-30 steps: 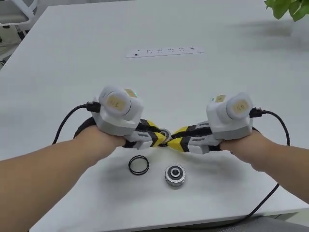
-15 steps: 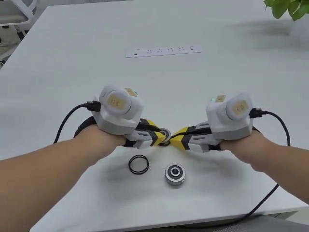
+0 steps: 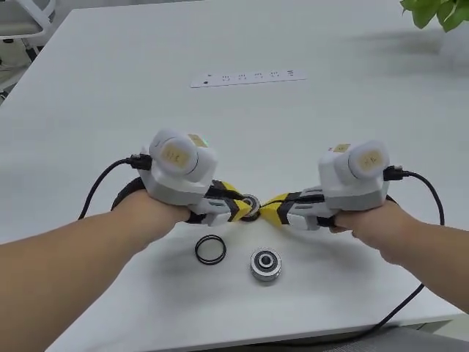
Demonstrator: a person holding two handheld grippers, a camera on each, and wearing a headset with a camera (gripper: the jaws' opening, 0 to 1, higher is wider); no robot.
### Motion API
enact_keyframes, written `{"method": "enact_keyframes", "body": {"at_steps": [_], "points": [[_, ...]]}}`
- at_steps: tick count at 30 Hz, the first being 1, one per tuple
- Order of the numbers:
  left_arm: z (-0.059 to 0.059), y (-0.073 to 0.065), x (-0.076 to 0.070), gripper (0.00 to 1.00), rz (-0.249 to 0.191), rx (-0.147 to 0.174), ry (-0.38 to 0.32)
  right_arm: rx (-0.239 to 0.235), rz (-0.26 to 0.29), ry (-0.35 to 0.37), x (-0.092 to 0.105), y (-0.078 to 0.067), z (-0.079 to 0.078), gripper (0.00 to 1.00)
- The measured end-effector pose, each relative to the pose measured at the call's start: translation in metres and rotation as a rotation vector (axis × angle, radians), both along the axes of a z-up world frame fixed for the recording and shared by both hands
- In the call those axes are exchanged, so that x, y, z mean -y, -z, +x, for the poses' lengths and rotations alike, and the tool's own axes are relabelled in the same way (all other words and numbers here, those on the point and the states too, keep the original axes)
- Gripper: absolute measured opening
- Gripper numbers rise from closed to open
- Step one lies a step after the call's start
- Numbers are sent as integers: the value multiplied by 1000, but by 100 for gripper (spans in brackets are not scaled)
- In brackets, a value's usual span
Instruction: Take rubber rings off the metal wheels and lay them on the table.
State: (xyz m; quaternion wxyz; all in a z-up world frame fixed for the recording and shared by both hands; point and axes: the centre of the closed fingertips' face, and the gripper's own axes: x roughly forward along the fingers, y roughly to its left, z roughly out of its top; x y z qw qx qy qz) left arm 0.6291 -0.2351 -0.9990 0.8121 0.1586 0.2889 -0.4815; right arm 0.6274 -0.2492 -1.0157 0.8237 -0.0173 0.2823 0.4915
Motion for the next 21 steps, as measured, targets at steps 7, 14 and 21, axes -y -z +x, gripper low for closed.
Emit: {"method": "enact_keyframes", "body": {"at_steps": [7, 14, 21], "points": [[0, 0, 0, 13, 2, 0, -2, -24, 22, 17, -2, -3, -4, 0], [0, 0, 0, 12, 1, 2, -6, -61, 69, 46, 3, -8, -8, 0], [1, 1, -1, 12, 0, 2, -13, -124, 143, 104, 2, -12, -6, 0]]}}
